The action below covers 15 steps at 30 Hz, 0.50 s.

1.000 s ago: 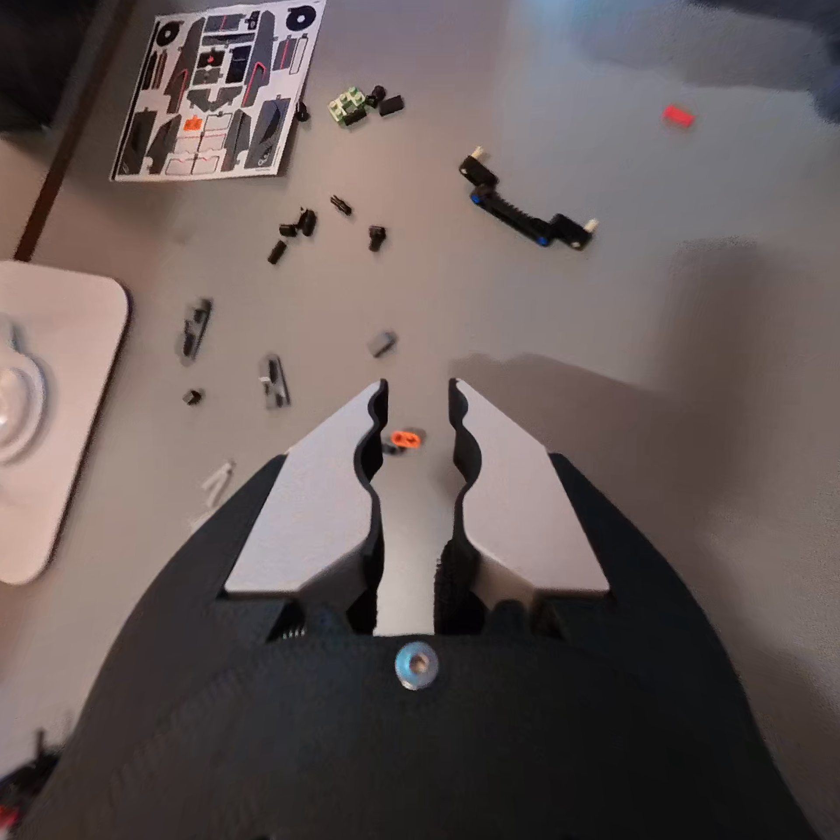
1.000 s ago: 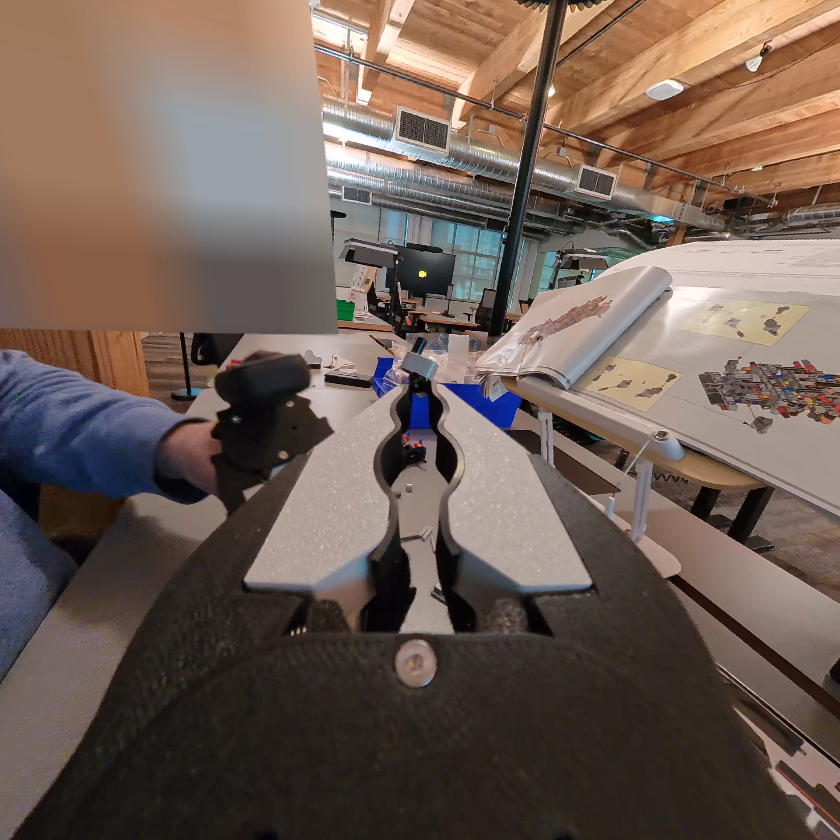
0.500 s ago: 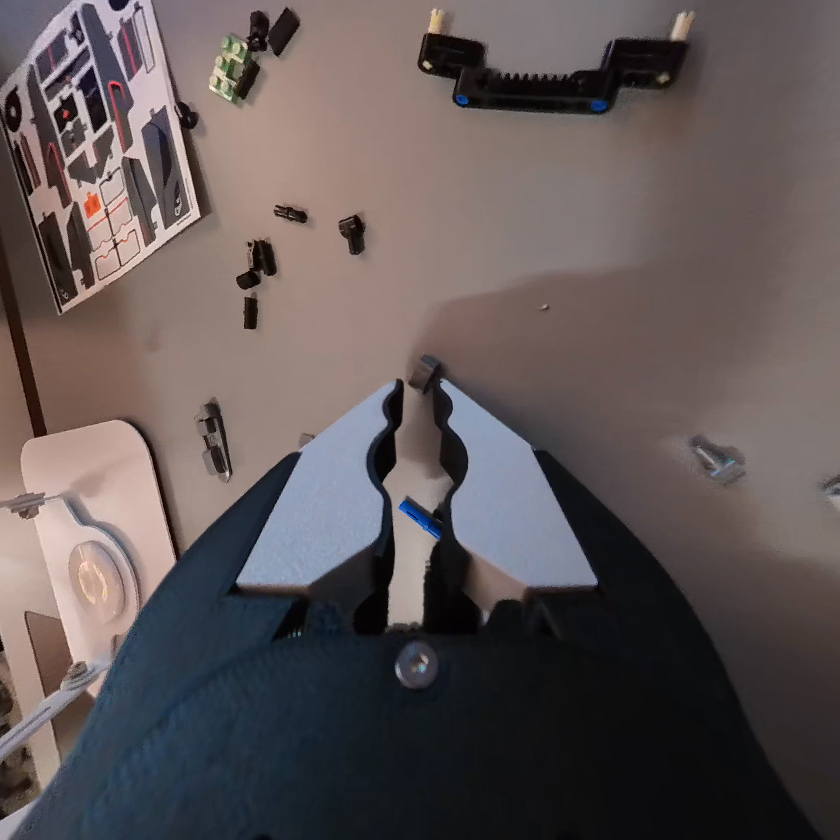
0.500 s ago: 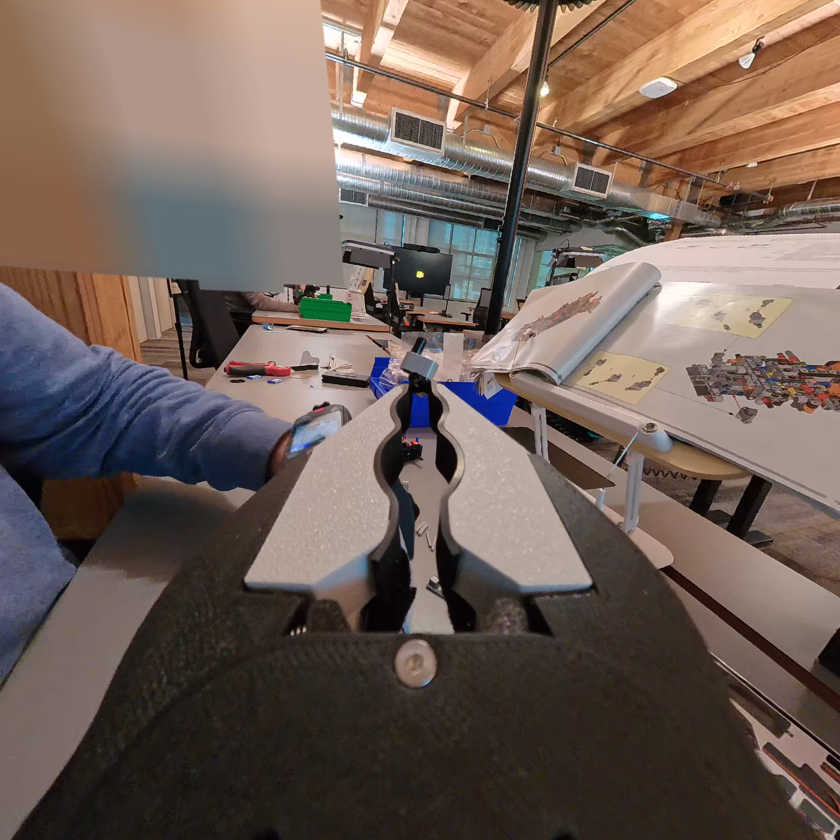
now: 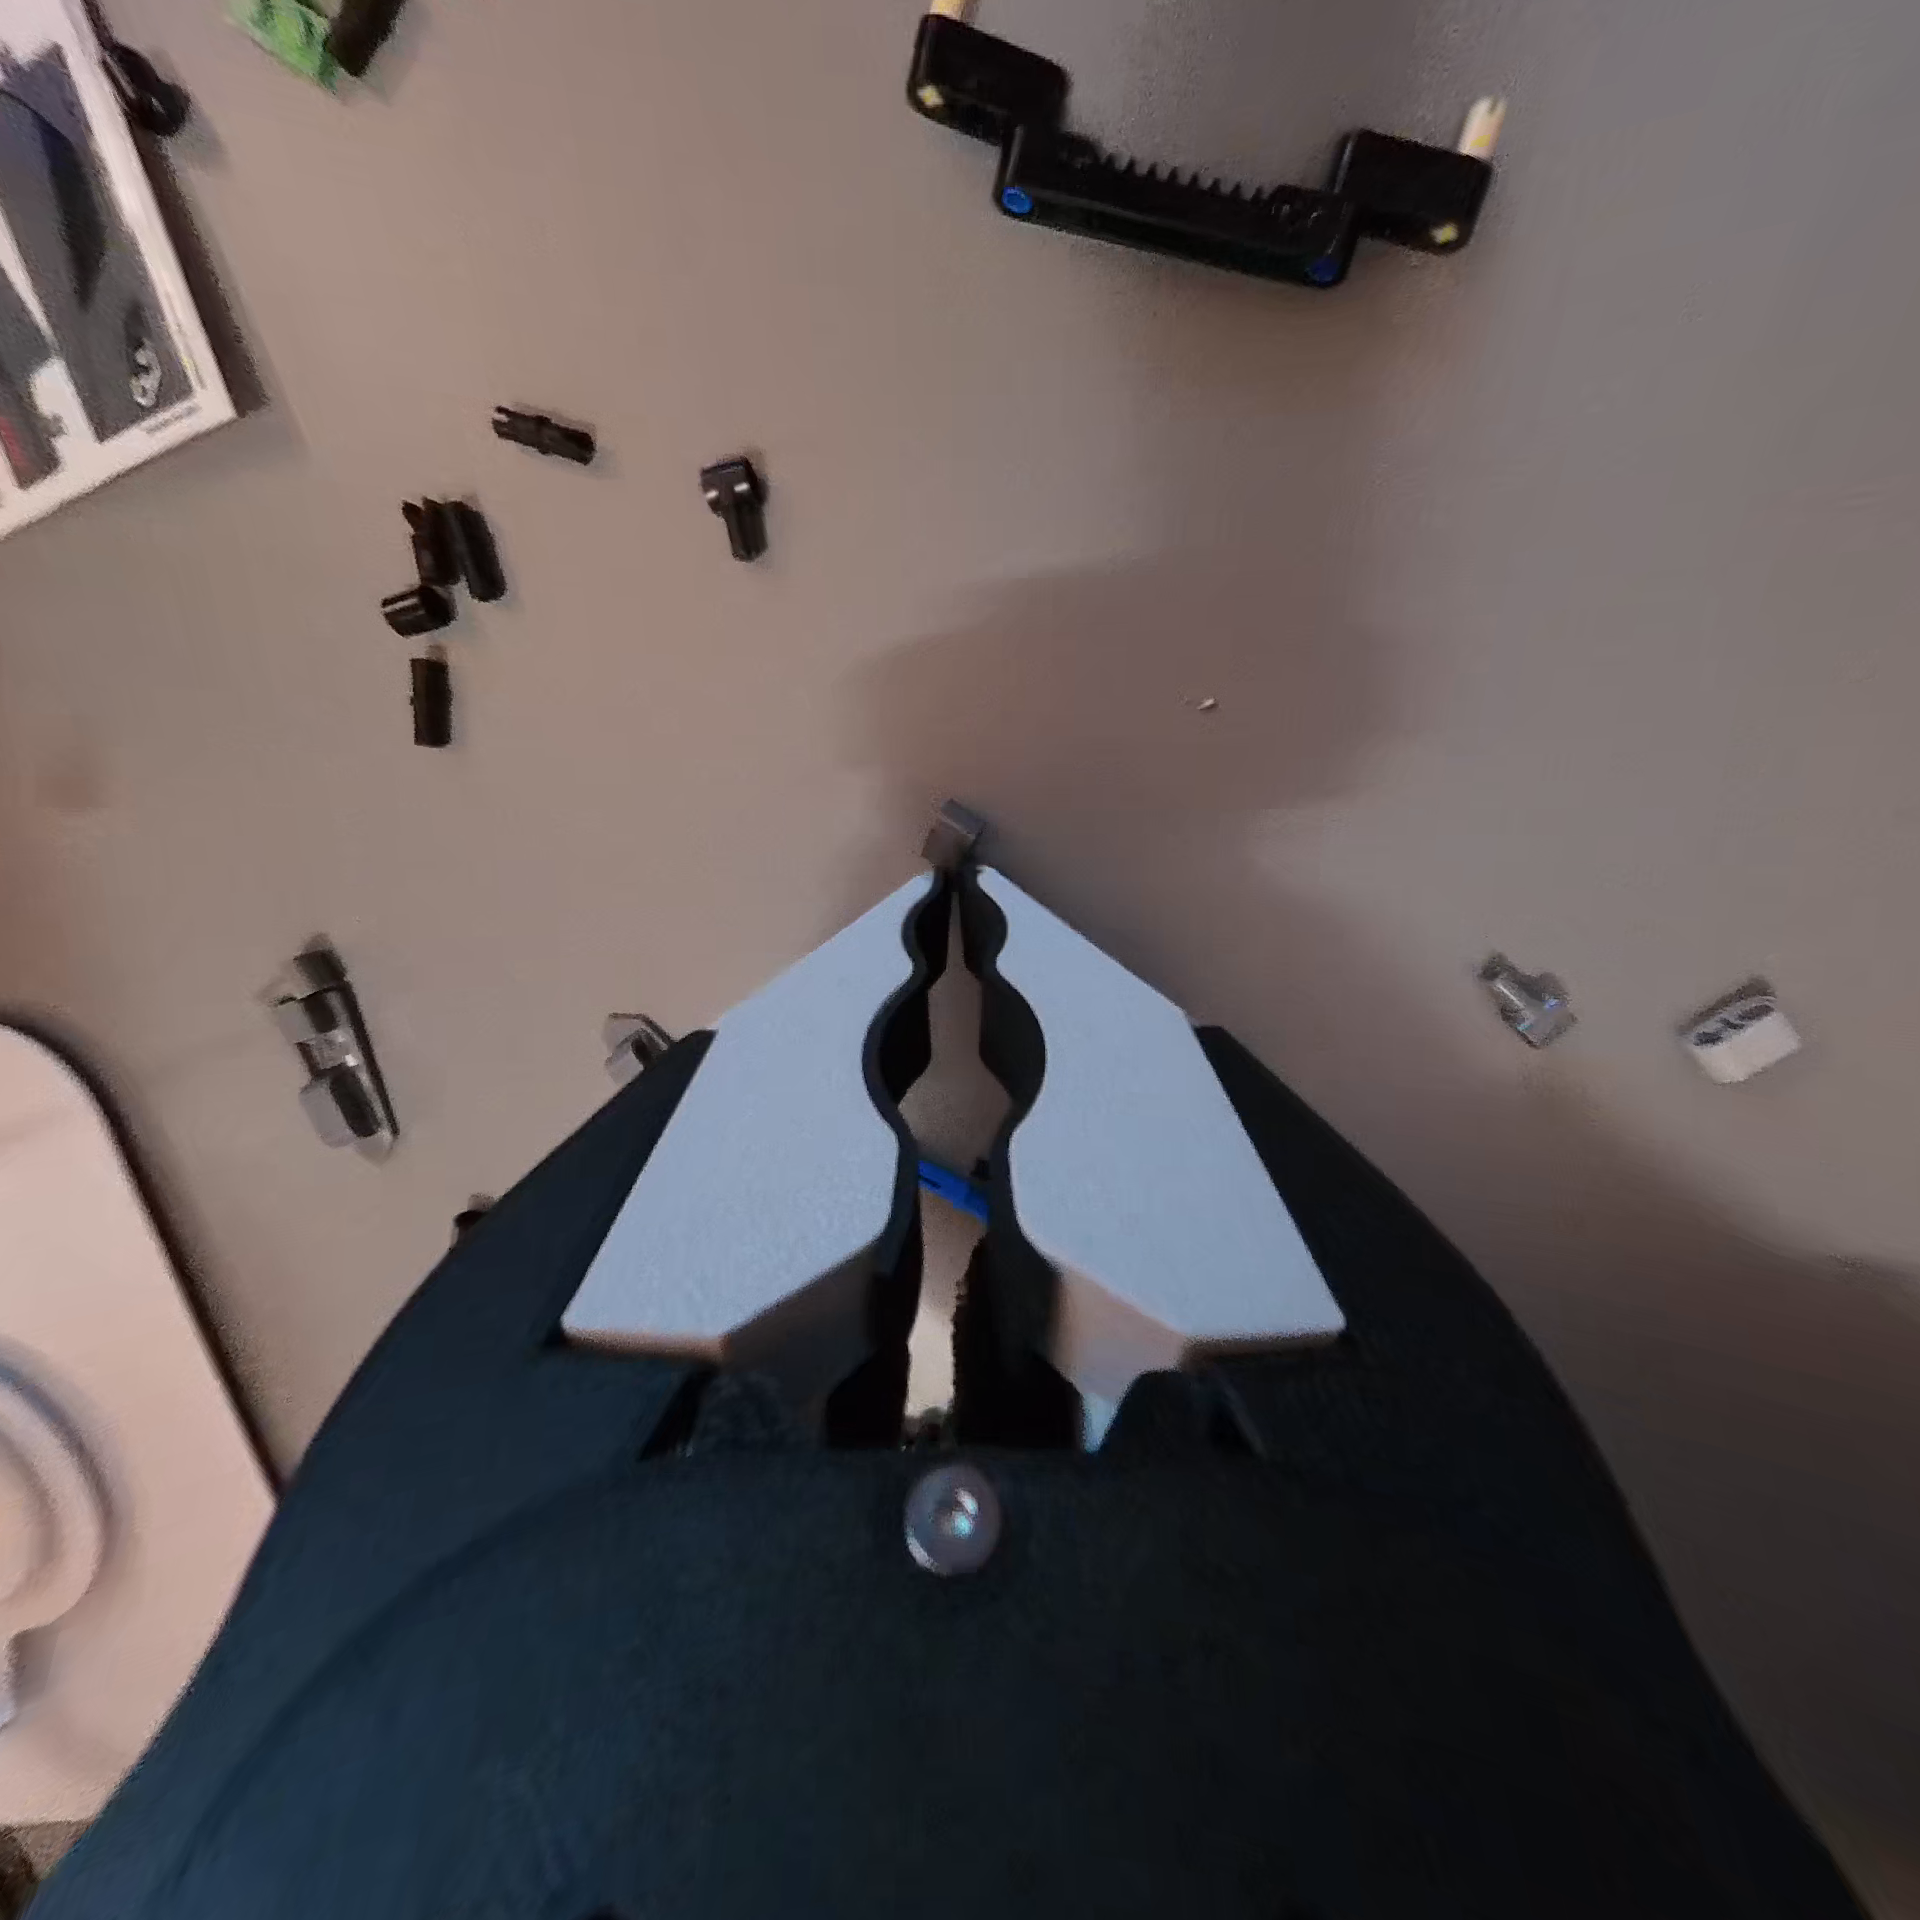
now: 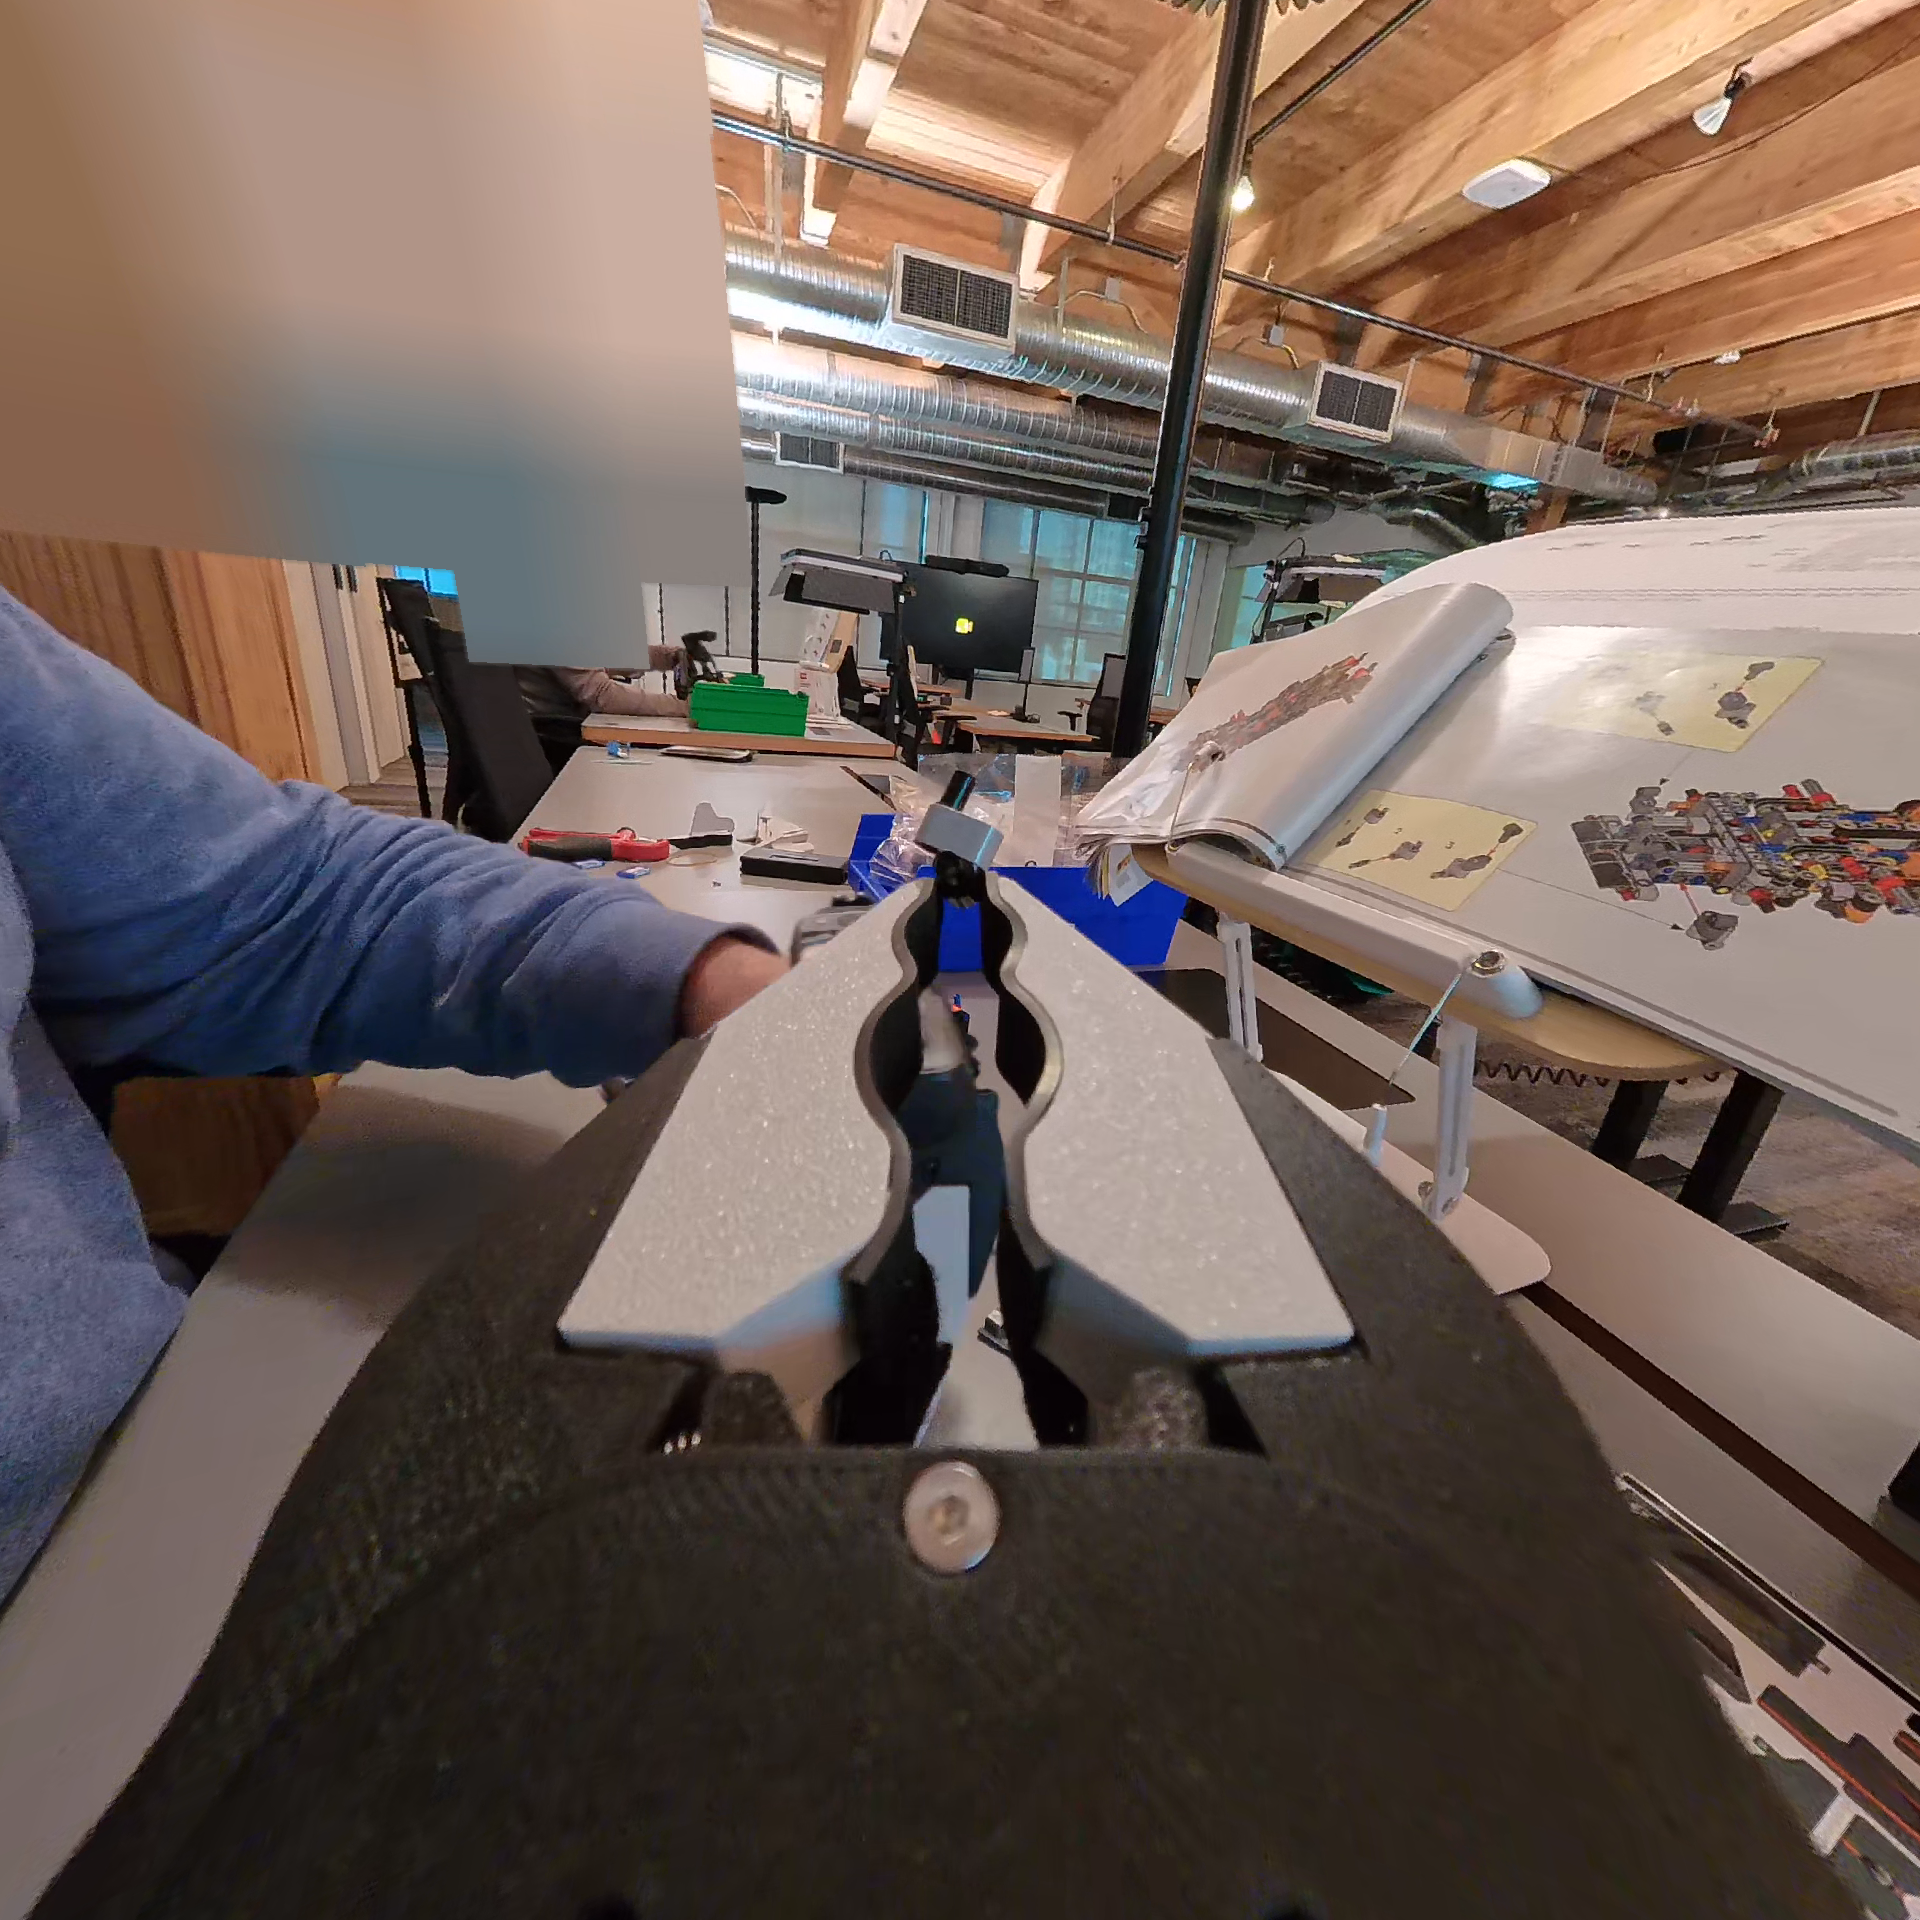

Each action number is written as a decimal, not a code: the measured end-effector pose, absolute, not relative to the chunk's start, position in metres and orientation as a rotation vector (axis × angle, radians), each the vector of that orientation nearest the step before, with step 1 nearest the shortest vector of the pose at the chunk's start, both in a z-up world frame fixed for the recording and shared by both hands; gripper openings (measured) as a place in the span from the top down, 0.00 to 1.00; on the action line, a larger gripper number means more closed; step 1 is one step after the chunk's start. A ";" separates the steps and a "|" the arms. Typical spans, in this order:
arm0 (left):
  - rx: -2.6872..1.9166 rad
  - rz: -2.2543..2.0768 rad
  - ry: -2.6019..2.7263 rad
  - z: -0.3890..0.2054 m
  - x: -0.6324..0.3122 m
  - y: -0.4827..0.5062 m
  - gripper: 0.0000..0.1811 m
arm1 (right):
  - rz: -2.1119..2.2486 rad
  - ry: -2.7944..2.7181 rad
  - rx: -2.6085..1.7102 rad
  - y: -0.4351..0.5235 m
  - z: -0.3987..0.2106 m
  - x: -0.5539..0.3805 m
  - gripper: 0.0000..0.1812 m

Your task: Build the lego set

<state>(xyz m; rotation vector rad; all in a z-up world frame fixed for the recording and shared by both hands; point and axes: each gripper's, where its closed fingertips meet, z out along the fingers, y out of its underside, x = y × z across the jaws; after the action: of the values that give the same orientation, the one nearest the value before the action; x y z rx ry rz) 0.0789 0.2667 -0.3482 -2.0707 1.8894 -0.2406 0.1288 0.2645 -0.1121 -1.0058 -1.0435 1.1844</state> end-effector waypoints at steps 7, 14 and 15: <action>-2.172 -0.381 1.961 -0.348 0.079 0.267 1.00 | 1.187 -1.040 -1.006 0.265 -0.112 0.130 0.98; -2.228 -0.524 2.028 -0.347 0.079 0.259 1.00 | 1.195 -1.042 -1.010 0.266 -0.113 0.130 0.98; -2.227 -0.529 2.041 -0.347 0.079 0.258 1.00 | 1.196 -1.043 -1.012 0.266 -0.113 0.130 0.98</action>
<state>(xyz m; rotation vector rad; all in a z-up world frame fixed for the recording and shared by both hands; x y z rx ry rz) 0.0788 0.2581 -0.3470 -2.2274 2.0410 -0.5292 0.1299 0.2661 -0.1134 -1.0120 -1.0427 1.1956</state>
